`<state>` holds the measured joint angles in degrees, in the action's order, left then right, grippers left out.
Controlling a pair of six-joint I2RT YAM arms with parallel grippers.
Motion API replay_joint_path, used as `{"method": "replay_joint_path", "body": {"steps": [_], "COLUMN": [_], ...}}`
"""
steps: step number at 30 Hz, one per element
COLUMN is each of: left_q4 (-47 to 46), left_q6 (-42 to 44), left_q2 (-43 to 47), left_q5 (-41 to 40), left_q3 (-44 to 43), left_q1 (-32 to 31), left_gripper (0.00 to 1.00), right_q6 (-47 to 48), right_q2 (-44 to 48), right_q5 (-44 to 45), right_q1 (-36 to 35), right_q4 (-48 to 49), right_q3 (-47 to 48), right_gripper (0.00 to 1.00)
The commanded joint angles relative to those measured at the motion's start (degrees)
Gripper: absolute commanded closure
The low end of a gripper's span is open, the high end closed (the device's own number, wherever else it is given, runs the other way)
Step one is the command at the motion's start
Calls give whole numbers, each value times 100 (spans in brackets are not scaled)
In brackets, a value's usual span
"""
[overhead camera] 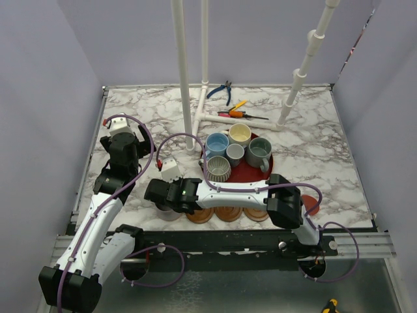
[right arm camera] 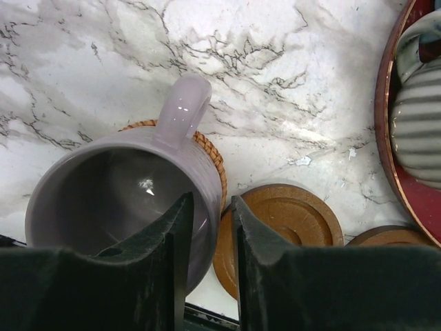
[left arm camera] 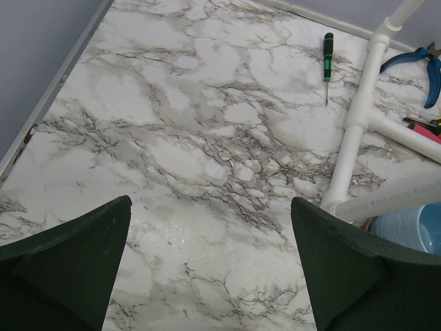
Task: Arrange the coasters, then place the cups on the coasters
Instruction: Place the cup on the coaster, then pick up the cup from the tray.
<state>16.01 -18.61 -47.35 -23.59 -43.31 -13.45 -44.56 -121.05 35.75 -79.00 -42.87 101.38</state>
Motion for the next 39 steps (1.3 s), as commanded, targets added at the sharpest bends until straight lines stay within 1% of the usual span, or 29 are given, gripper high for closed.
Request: {"method": "replay_joint_path", "body": {"steps": [1,3,7,11,17,22,25,27,32,35,39], "left_q4": [31,33,29,13,-4,-29,-41,-45,-54,-49,-55], "left_q6": [59,68,76,104,205,265,279,272,294,302,310], "left_q2": [-2,3,-2,9,7,9,-47,-78,-152,-213,-222], "left_q5": [65,59,70,74,96,79,121,145,201,236,279], "left_q3": [63,68,71,76,95,120,114,112,114,96,101], "left_q1": [42,44,43,37,39,42,40,39,40,40,39], "left_gripper": [1,1,1,1,1,1,1,1,1,1,1], "right_q6": [118,148,149,288,281,150,59,100,349,507,822], "right_q2": [266,372,605,1043,1934,2550,2950,3279,3981,4180,4116], "right_q5": [171,160,105,68,43,376,250,89,-409,-481,-774], "right_q1": [-16,-14,-16,-78,-89,0,391,754,2003,2760,3801], "right_q4": [157,203,183,203,248,-154,-228,-108,195,196,339], "right_q3": [106,27,-119,-291,-1088,-1571,-2005,-2289,-2799,-2869,-2825], "right_gripper": [64,60,56,50,41,33,33,32,31,28,28]}}
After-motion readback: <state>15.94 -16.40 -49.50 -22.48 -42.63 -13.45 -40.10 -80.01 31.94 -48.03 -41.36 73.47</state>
